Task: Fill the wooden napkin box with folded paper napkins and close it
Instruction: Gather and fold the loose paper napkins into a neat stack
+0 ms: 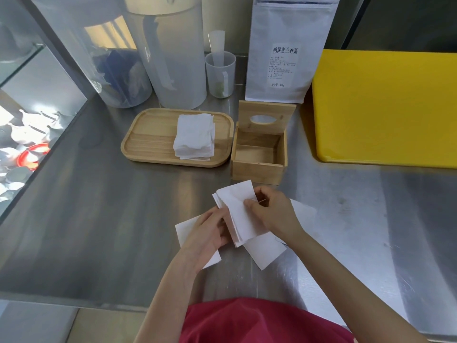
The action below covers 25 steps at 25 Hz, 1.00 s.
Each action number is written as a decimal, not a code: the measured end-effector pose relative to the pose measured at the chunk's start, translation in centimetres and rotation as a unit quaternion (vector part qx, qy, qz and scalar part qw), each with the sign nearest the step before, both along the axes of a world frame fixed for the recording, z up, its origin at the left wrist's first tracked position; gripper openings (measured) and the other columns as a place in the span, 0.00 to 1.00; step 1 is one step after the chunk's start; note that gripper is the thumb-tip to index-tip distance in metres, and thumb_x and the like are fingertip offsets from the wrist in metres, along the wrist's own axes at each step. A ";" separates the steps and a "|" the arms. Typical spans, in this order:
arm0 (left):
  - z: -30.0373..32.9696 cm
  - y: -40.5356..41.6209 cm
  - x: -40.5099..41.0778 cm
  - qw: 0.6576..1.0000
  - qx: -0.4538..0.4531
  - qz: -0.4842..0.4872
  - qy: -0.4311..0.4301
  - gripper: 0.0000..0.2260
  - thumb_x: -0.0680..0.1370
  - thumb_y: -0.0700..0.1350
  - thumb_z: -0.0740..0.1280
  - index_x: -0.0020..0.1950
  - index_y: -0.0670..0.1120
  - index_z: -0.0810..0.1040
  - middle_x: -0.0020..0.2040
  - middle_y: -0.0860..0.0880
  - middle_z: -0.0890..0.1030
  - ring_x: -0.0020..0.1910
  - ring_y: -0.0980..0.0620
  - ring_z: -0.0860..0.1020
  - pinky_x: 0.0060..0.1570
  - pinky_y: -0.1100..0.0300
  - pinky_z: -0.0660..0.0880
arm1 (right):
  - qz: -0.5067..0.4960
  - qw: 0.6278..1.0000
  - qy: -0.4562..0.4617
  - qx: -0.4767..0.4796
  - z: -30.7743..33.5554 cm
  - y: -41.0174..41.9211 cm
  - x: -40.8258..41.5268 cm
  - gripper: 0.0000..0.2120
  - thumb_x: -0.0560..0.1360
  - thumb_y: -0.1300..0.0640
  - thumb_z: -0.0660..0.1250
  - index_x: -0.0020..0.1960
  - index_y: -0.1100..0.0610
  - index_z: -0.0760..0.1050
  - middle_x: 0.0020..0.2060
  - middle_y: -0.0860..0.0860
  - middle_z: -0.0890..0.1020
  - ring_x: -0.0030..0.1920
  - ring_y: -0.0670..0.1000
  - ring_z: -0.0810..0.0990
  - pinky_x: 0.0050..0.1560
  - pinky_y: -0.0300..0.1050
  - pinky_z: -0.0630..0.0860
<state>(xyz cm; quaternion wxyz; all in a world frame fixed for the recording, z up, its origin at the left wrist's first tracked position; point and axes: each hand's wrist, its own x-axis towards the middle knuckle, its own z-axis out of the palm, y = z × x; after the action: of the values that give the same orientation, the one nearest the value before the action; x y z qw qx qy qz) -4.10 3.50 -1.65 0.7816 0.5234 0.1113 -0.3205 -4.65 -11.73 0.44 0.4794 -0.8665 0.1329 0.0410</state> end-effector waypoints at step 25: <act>0.4 1.6 -0.1 0.992 0.100 0.076 0.008 0.07 0.78 0.41 0.59 0.51 0.45 0.77 0.48 0.45 0.80 0.46 0.47 0.78 0.43 0.54 0.75 | 0.054 0.989 0.034 -0.131 -1.7 -1.1 -0.7 0.09 0.75 0.55 0.62 0.53 0.57 0.74 0.50 0.53 0.80 0.46 0.51 0.78 0.46 0.42 0.75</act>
<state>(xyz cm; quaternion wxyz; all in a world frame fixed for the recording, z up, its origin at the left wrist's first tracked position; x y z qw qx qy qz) -4.18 5.14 -1.23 0.7466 0.5863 0.1884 -0.2515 -5.39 -12.79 -1.30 0.3539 -0.9258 0.1065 0.0788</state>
